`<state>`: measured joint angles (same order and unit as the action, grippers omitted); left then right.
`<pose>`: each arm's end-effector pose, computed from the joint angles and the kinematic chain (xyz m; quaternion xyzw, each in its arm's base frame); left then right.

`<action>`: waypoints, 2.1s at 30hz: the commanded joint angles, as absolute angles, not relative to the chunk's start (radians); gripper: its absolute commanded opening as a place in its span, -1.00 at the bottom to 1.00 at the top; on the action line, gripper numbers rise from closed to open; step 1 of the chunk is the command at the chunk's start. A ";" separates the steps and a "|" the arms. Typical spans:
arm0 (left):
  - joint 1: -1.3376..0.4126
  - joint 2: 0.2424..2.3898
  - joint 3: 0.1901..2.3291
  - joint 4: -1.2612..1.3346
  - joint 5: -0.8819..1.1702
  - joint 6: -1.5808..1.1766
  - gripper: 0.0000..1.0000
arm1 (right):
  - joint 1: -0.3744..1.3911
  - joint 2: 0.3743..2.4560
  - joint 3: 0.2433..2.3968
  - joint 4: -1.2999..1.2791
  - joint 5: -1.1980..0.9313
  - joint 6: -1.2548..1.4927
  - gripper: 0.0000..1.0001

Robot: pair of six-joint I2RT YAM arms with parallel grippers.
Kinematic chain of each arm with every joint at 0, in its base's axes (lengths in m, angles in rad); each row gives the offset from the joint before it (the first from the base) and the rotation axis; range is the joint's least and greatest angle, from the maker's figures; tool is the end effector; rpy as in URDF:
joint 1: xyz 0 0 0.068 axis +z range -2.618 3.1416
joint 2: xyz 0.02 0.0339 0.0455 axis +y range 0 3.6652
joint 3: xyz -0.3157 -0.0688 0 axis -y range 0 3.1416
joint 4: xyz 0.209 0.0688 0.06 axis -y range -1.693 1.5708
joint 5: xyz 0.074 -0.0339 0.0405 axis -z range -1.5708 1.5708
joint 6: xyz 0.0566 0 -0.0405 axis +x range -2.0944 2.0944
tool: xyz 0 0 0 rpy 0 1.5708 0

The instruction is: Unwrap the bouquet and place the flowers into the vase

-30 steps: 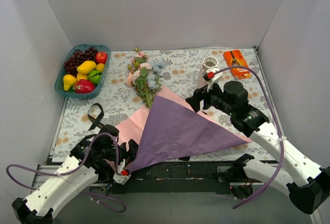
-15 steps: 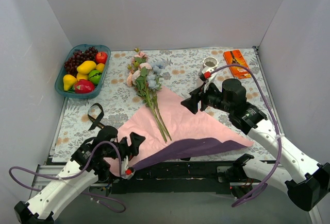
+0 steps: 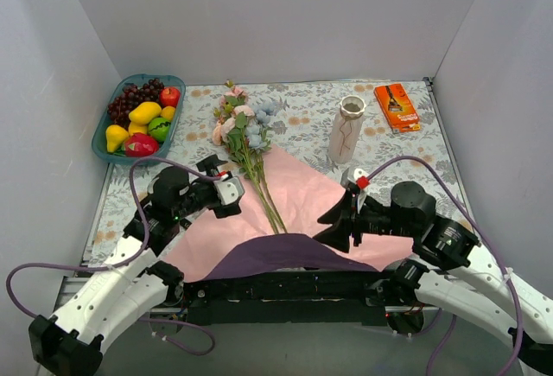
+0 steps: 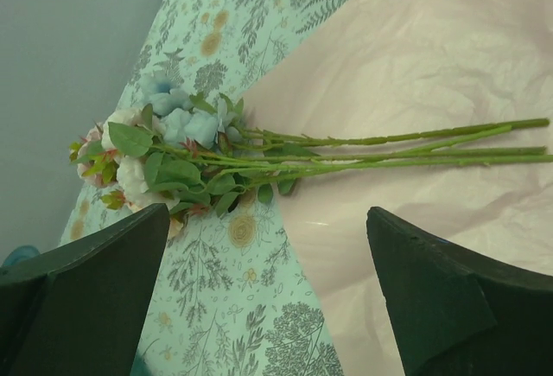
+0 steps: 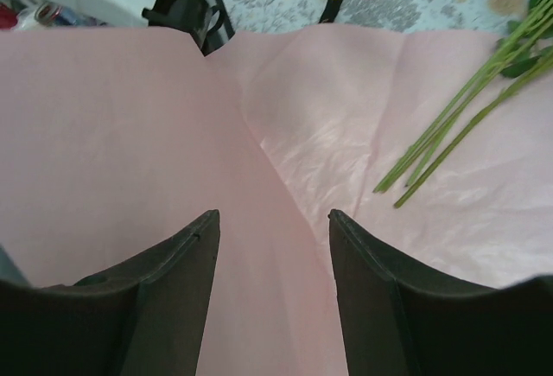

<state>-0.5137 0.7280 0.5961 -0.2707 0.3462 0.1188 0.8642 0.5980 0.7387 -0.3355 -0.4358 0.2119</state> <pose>0.0920 -0.0740 0.3057 0.3458 0.7515 -0.2474 0.5045 0.0341 0.0768 0.3557 -0.3717 0.6705 0.4611 0.4468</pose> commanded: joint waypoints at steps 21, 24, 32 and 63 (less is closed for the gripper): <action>-0.338 1.106 1.098 -0.482 0.339 -0.627 0.97 | 1.172 0.926 1.202 -0.768 0.335 0.200 0.32; -0.292 1.147 1.137 -0.518 0.357 -0.667 0.96 | 1.169 1.122 1.371 -0.815 0.477 0.158 0.44; -0.181 1.186 1.184 -0.601 0.370 -0.658 0.96 | 0.979 1.275 1.545 -0.618 0.241 0.114 0.91; -0.017 1.296 0.973 -0.575 0.273 -0.640 0.85 | 0.965 1.946 1.508 -0.227 0.140 0.061 0.07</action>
<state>-0.0216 1.3201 0.9897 -0.5964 0.2932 -0.6502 0.9569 1.9099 1.5219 -0.3302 0.1280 0.0708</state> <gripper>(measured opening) 0.925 0.556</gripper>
